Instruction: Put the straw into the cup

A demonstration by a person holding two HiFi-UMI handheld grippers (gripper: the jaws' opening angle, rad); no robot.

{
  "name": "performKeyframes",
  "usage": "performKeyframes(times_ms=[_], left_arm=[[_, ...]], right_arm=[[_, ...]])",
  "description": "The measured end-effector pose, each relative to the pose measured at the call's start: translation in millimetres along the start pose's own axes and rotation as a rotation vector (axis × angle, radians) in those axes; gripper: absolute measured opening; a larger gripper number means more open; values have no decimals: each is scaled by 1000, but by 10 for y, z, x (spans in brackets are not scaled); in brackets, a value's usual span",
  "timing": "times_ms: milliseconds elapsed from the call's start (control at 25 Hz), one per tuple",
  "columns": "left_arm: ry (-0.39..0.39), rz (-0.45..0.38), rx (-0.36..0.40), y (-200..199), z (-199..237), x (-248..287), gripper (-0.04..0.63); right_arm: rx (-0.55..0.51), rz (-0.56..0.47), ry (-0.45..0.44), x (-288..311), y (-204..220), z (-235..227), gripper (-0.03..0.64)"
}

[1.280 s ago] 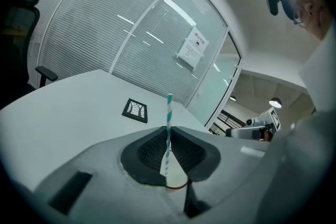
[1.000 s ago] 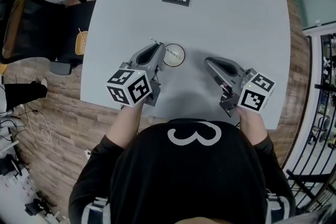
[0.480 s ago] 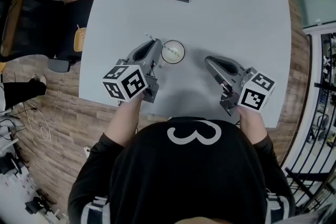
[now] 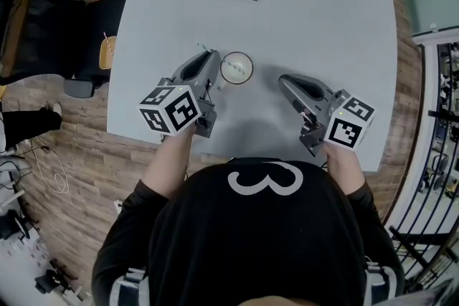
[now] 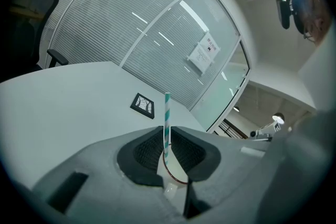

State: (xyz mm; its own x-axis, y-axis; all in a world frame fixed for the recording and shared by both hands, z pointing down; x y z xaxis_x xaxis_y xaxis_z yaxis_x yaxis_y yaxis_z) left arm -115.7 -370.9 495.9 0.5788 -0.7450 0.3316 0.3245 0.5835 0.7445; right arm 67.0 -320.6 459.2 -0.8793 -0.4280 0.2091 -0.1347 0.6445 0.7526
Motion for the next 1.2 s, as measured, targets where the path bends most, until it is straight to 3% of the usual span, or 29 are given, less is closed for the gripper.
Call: performKeyframes(times_ms=[80,200,400,680,840,1200], left_arm=[[9,-2,-4,-15,3,5,43],[27,-2,-26,-30,-10,-2,158],[21,-12,-44,-56,44,-128,193],[4,-19,-31,-105,5,-372,195],[34,-25,0,-65,-173,-611,190],[145,-56,113,-29,-745,-1133,89]], right_arm=[[1,1,-1,19,-4,13,15],[-1,2,-3,26,-5,51,15],[-8,-6,-4,37,7,138,15],[-34,-37,-17,18,-48,316,15],[-65,-56,-36,-65,-12,550,15],[-141,-102,-97,-239,54,1102,15]])
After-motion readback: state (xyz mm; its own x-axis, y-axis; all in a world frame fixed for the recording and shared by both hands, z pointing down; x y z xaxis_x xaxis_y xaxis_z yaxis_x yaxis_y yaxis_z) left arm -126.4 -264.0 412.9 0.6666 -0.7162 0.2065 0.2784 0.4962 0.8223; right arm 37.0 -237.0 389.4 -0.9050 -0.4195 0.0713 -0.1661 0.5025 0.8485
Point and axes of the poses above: the fingertips, and each gripper's own axes: x forward along the fingers, z to its left, y out of its underside, the point moved 3 cm from there along -x, backward along the fingers, and after that the axes turned 3 degrees about -y, right-handed, at the moved point
